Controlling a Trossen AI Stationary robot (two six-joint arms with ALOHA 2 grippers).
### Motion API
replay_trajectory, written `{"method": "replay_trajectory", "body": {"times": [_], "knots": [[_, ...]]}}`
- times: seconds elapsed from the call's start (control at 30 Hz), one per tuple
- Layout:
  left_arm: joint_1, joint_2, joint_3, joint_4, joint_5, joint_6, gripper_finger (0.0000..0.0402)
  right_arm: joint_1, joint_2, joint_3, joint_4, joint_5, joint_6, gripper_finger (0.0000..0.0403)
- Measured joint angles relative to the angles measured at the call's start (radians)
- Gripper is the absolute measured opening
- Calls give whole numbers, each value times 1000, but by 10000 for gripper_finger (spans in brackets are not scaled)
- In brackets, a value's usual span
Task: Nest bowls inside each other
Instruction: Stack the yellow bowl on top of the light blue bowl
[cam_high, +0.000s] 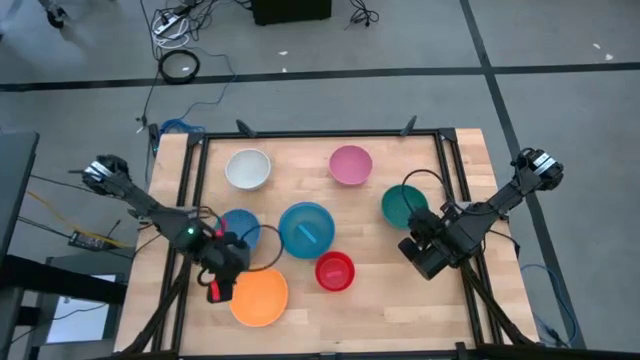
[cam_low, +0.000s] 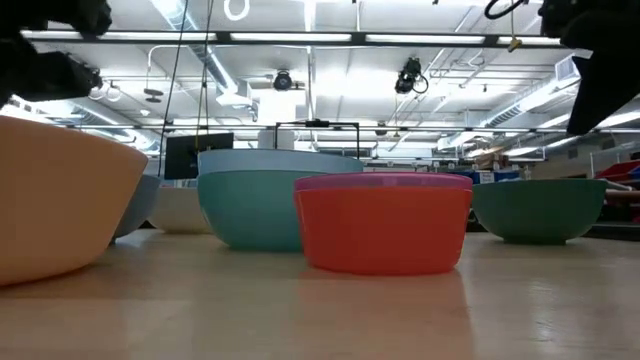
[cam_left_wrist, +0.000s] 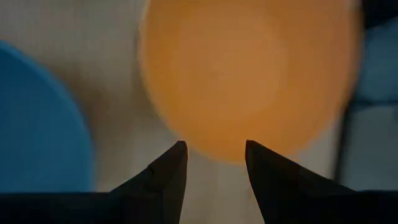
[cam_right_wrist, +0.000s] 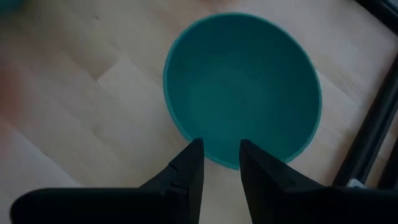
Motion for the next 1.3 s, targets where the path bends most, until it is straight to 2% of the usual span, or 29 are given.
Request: {"method": "replay_trajectory", "body": {"times": [0.13,0.3,0.8,0.93,1.07,1.1,1.2,1.3], "knots": [[-19,56,0,-30,-28,6,172,12,0,0,0,17,10,91],[-19,106,0,29,-27,-1,172,23,0,0,0,20,11,90],[-18,198,-1,71,-13,-155,170,23,0,0,1,24,10,89],[-18,220,-1,81,-11,-156,129,23,0,0,1,24,10,89],[-17,221,0,112,-11,-130,30,23,0,0,1,26,10,89],[-18,220,1,117,-1,-123,18,23,0,0,1,26,10,89],[-18,220,2,134,-7,-109,12,23,0,0,0,29,9,89],[-18,220,25,140,-57,-91,8,23,0,0,0,43,8,89]]}}
